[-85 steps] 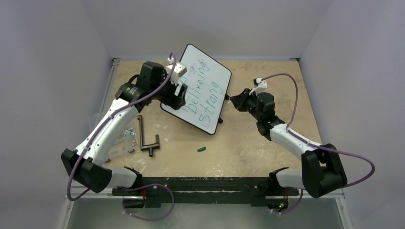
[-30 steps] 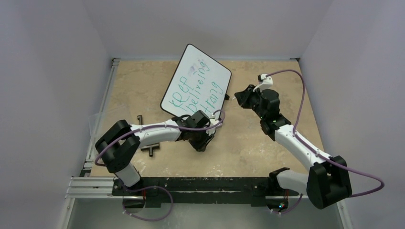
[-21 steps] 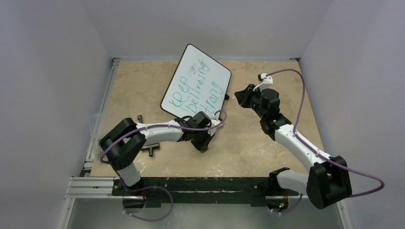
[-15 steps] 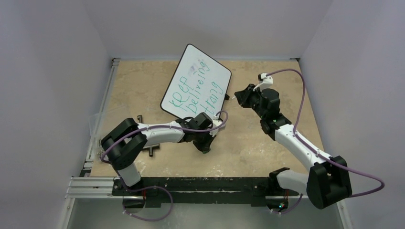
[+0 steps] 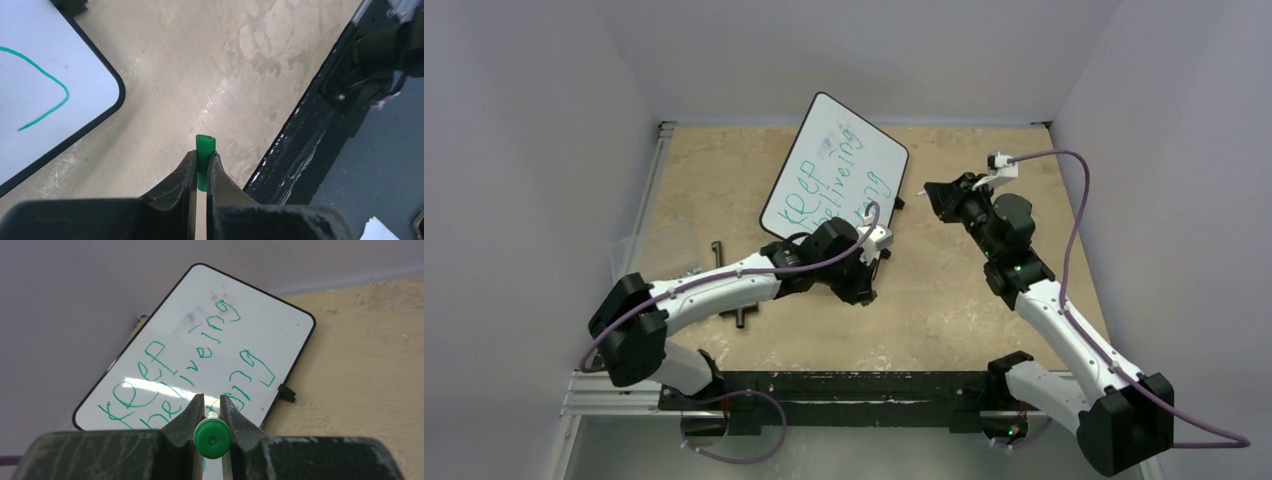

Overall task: Write a sentence on the whiteboard
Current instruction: Pick up the pen cap from the center of the board, then insert the whiteboard marker without the cap into the pen cap.

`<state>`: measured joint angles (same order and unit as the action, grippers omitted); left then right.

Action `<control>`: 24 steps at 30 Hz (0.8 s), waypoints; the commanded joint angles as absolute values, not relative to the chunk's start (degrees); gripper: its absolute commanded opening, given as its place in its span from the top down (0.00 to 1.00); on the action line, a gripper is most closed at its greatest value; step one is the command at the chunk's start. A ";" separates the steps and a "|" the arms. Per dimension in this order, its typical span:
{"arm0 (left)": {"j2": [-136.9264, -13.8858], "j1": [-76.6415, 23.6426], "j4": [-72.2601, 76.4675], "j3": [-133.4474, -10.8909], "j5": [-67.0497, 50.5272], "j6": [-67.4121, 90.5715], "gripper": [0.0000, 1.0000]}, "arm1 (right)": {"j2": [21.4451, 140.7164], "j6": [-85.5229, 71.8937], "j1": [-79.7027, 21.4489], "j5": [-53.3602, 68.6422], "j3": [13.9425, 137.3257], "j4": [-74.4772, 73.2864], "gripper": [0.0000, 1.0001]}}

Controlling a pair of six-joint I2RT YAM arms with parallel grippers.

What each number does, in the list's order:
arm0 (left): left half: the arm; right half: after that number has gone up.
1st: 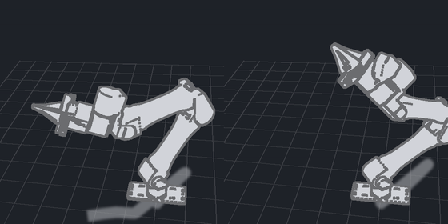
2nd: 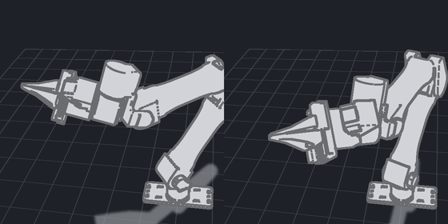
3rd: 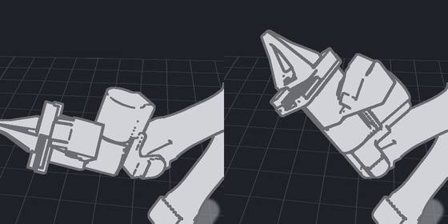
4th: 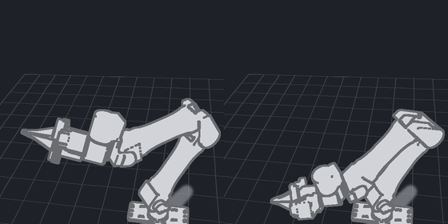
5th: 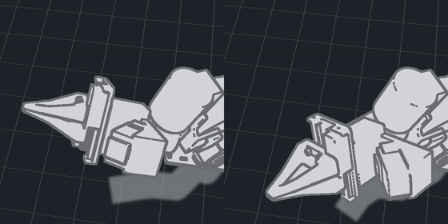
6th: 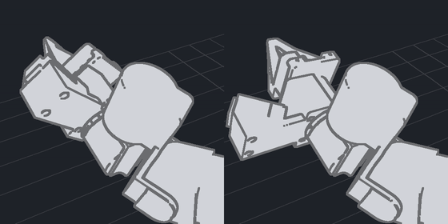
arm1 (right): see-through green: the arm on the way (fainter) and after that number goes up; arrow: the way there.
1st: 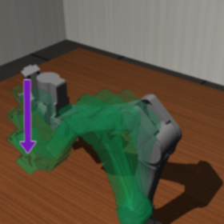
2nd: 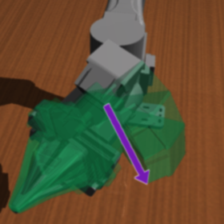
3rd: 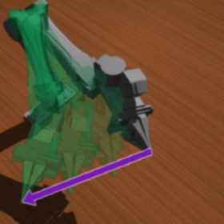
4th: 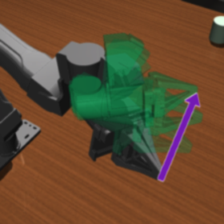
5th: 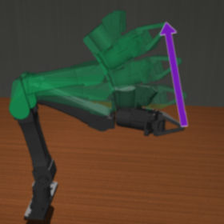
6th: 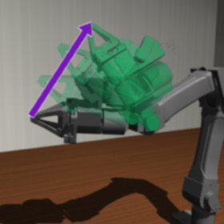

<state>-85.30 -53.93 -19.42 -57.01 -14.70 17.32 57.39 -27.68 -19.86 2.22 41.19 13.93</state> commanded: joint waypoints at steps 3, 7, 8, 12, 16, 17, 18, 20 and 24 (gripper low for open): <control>-75.52 -54.05 -18.24 -62.36 -7.71 24.40 1.00 | 52.00 -32.76 -19.95 2.48 40.76 20.07 1.00; -73.00 -53.93 -19.95 -66.96 3.44 31.30 1.00 | 50.18 -32.88 -19.95 4.42 37.84 25.97 1.00; -73.11 -53.72 -21.34 -68.48 5.96 33.34 1.00 | 50.00 -32.19 -19.95 5.00 37.51 26.88 1.00; -74.50 -51.47 -26.02 -73.79 7.96 38.67 1.00 | 48.76 -28.14 -19.95 6.19 36.89 28.20 1.00; -73.90 -47.67 -18.39 -71.12 1.25 44.53 1.00 | 47.05 -25.17 -19.95 9.07 35.84 30.38 1.00; -73.58 -46.05 -15.47 -69.66 -1.06 46.89 1.00 | 46.69 -24.55 -19.95 9.77 35.58 30.80 1.00; -73.42 -44.58 -13.16 -68.41 -3.21 49.28 1.00 | 46.39 -23.92 -19.95 10.59 35.33 31.32 1.00; -73.74 -42.18 -11.26 -67.55 -5.44 53.95 1.00 | 45.79 -22.80 -20.03 12.02 34.47 32.96 1.00; -73.56 -41.40 -10.06 -68.19 -2.40 59.49 1.00 | 45.76 -22.25 -20.40 14.62 32.31 38.43 1.00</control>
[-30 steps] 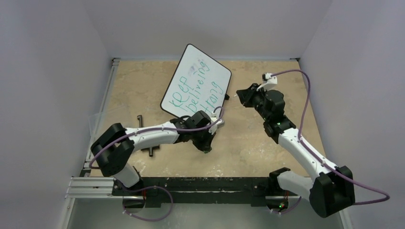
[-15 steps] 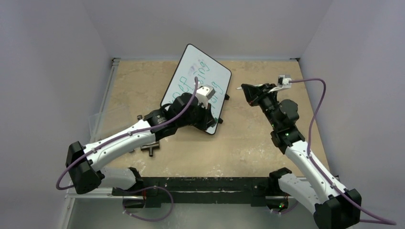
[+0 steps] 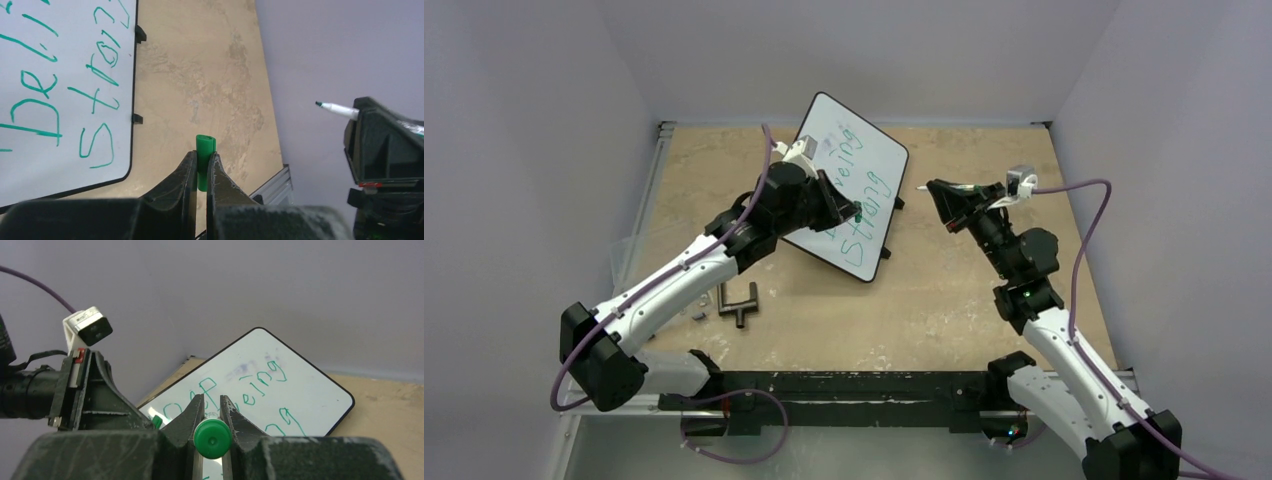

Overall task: Write a sentence on the whiteboard
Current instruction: Insert the whiteboard marker without the cap into the pen cap.

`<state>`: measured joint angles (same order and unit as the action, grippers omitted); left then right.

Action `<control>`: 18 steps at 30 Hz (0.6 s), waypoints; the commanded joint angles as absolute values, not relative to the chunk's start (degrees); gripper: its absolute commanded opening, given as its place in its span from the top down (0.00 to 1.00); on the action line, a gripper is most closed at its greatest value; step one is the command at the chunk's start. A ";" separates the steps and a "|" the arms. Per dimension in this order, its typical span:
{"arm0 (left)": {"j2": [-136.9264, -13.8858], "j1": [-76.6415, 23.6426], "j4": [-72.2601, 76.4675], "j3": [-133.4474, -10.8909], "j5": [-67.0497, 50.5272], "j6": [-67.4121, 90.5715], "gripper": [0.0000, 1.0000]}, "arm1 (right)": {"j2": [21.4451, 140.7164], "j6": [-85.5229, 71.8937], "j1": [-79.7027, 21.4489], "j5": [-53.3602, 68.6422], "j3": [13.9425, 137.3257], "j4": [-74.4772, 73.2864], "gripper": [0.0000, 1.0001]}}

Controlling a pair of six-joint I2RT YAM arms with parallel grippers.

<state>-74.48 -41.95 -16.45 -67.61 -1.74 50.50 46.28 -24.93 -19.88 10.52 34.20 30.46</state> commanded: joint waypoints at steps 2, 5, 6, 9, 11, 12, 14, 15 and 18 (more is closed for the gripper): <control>-73.40 -41.42 -14.00 -70.19 0.92 63.76 1.00 | 46.32 -21.13 -21.46 15.09 31.63 41.18 1.00; -76.13 -41.06 -30.06 -79.74 7.59 72.73 1.00 | 47.99 -16.70 -24.61 13.49 31.70 43.98 1.00; -77.36 -40.51 -36.11 -82.81 7.83 76.21 1.00 | 48.64 -14.85 -26.02 12.93 32.12 44.42 1.00; -79.18 -39.15 -43.93 -86.15 5.31 84.85 1.00 | 50.45 -9.85 -30.13 11.34 33.16 46.07 1.00; -78.43 -38.58 -41.95 -83.99 3.03 88.91 1.00 | 51.35 -8.35 -31.70 11.59 32.91 48.63 1.00; -78.11 -38.44 -40.52 -82.93 2.21 90.72 1.00 | 51.78 -7.77 -32.19 11.86 32.68 49.75 1.00; -77.82 -38.14 -39.07 -81.80 0.69 93.17 1.00 | 52.78 -5.83 -33.91 11.60 32.17 51.96 1.00; -77.83 -38.05 -39.33 -81.75 0.41 93.91 1.00 | 53.15 -4.67 -34.86 11.27 31.76 53.42 1.00; -77.72 -37.82 -40.20 -81.40 0.22 96.64 1.00 | 53.88 -1.28 -37.38 10.83 30.90 56.55 1.00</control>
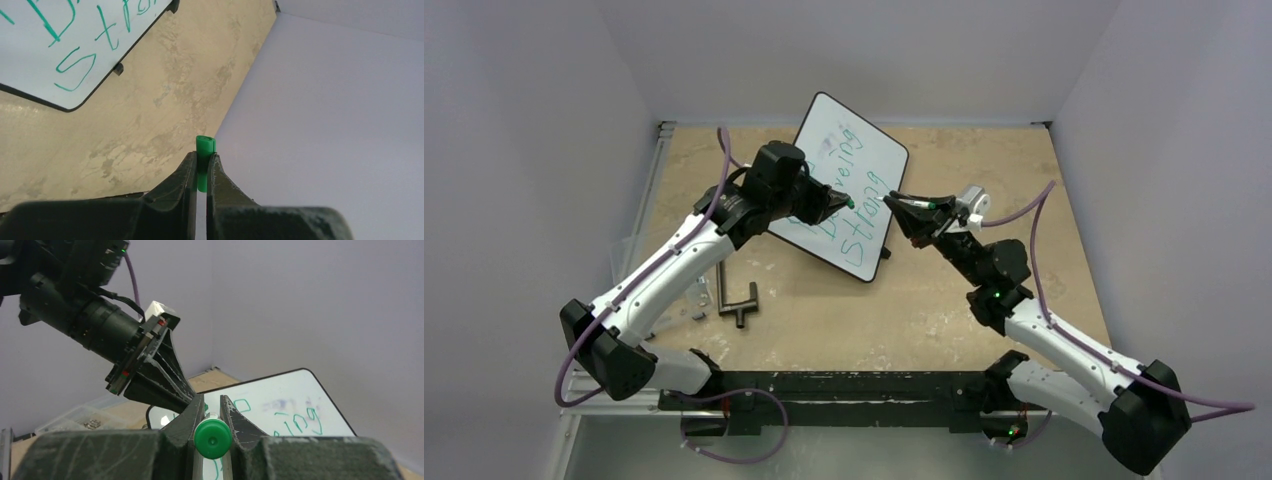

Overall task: Write a sentence on the whiteboard
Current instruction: Insert the whiteboard marker without the cap into the pen cap.

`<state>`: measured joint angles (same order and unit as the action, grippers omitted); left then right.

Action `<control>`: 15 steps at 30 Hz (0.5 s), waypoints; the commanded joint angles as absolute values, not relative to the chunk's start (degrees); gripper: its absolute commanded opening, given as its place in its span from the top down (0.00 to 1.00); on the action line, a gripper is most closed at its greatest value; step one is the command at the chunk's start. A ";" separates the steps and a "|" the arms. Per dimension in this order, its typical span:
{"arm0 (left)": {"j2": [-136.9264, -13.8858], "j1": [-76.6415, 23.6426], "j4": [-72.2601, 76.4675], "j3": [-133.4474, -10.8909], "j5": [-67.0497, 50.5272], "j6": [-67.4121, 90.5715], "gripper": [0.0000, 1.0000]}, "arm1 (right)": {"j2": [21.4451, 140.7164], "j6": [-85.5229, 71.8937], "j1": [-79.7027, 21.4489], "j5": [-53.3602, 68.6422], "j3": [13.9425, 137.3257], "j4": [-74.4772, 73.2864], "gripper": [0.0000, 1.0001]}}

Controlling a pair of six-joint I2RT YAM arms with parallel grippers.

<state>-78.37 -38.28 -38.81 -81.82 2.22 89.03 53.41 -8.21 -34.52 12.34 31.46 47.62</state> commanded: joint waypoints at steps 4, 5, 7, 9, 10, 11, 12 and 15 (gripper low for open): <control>-76.79 -37.43 -37.62 -79.15 -3.60 100.62 1.00 | 55.81 2.33 -39.57 10.13 30.85 58.26 1.00; -76.68 -37.37 -36.79 -78.65 -4.33 101.80 1.00 | 56.34 2.97 -39.98 10.07 30.88 58.62 1.00; -76.50 -37.28 -35.58 -77.88 -5.77 103.54 1.00 | 57.27 4.11 -40.91 9.66 30.86 59.41 1.00; -76.42 -37.17 -34.71 -77.23 -7.03 104.72 1.00 | 57.89 5.07 -41.67 9.16 30.85 59.85 1.00; -76.36 -37.10 -33.44 -76.66 -7.45 105.01 1.00 | 58.03 5.55 -42.02 8.88 30.90 59.89 1.00; -76.27 -37.01 -32.55 -76.13 -7.78 105.33 1.00 | 58.22 5.85 -42.35 8.72 30.98 59.82 1.00; -76.12 -36.88 -31.81 -75.66 -7.83 105.95 1.00 | 58.26 6.03 -42.58 8.58 30.94 59.59 1.00; -75.55 -36.76 -30.23 -74.52 -7.54 107.35 1.00 | 58.32 6.42 -43.21 7.81 30.75 58.87 1.00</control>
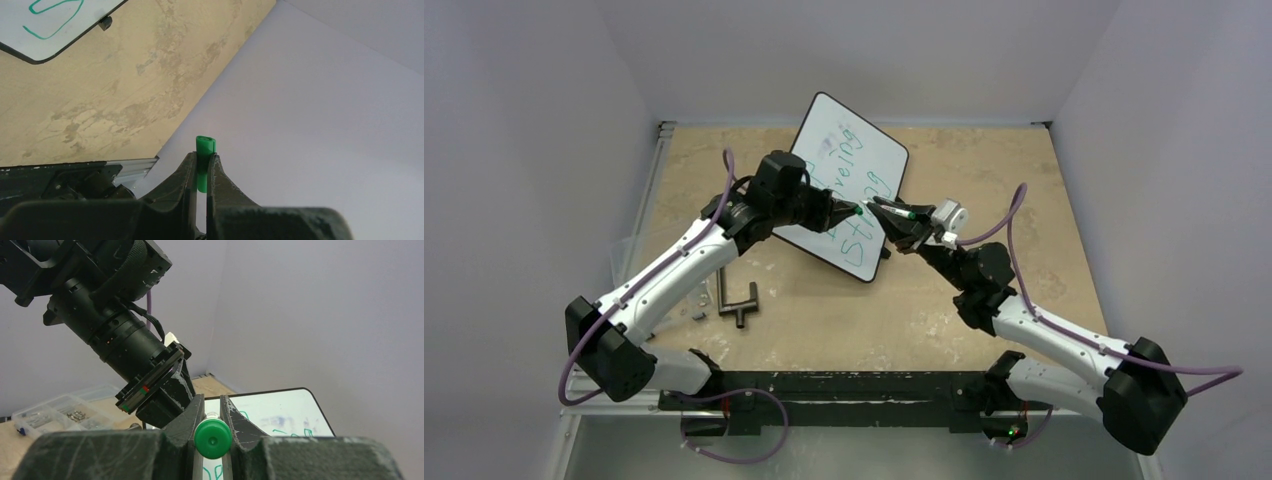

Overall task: Write a sentence on the whiteboard
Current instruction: Insert the whiteboard marker without the cap into the pen cap.

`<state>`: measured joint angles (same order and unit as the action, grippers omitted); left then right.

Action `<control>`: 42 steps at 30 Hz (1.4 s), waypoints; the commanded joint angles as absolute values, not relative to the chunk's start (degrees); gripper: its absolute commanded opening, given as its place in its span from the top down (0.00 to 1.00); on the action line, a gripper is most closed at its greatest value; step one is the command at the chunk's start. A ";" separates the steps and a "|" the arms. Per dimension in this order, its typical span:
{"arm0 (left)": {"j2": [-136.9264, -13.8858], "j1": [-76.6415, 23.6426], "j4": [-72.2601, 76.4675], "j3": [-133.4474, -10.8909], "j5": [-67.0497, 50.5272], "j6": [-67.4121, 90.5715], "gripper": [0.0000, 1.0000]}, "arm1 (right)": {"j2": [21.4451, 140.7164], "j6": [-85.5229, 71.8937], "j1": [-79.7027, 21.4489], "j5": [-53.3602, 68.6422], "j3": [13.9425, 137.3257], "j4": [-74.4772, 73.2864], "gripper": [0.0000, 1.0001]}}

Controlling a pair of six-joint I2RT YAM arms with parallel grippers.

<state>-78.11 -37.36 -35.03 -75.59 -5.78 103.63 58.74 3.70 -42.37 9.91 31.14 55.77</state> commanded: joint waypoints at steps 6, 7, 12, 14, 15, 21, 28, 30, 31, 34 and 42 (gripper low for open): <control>-75.17 -36.18 -29.37 -73.49 -6.99 108.77 1.00 | 57.99 6.50 -43.64 6.78 30.47 57.11 1.00; -75.07 -36.06 -28.87 -73.21 -7.09 109.00 1.00 | 57.95 6.48 -43.68 6.58 30.42 56.87 1.00; -75.22 -35.95 -28.43 -73.21 -7.04 109.32 1.00 | 58.05 6.34 -43.66 6.08 29.87 56.34 1.00; -75.40 -35.87 -27.69 -72.92 -7.32 109.35 1.00 | 58.38 6.18 -43.77 5.98 29.81 56.21 1.00; -75.51 -35.86 -27.58 -72.80 -7.45 109.47 1.00 | 58.55 6.10 -43.73 6.02 29.87 56.19 1.00; -75.43 -35.69 -26.56 -71.61 -7.93 110.65 1.00 | 59.49 6.11 -43.85 5.89 30.05 56.18 1.00; -74.72 -35.69 -25.93 -70.76 -7.15 111.27 1.00 | 60.61 6.12 -44.11 5.89 30.42 55.78 1.00; -74.62 -35.65 -25.91 -70.67 -7.03 111.34 1.00 | 60.85 6.01 -44.14 5.77 30.37 55.76 1.00; -74.69 -35.56 -25.94 -70.62 -6.98 111.40 1.00 | 60.89 5.99 -44.18 5.72 30.37 55.73 1.00; -74.57 -35.55 -25.67 -70.42 -7.11 111.49 1.00 | 61.07 6.13 -44.27 5.56 30.42 55.71 1.00; -74.11 -35.53 -24.86 -69.96 -7.50 111.50 1.00 | 62.12 6.68 -44.38 4.57 30.88 55.57 1.00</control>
<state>-76.14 -35.99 -27.59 -70.37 -7.03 110.45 61.49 5.43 -43.99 6.07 29.93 54.06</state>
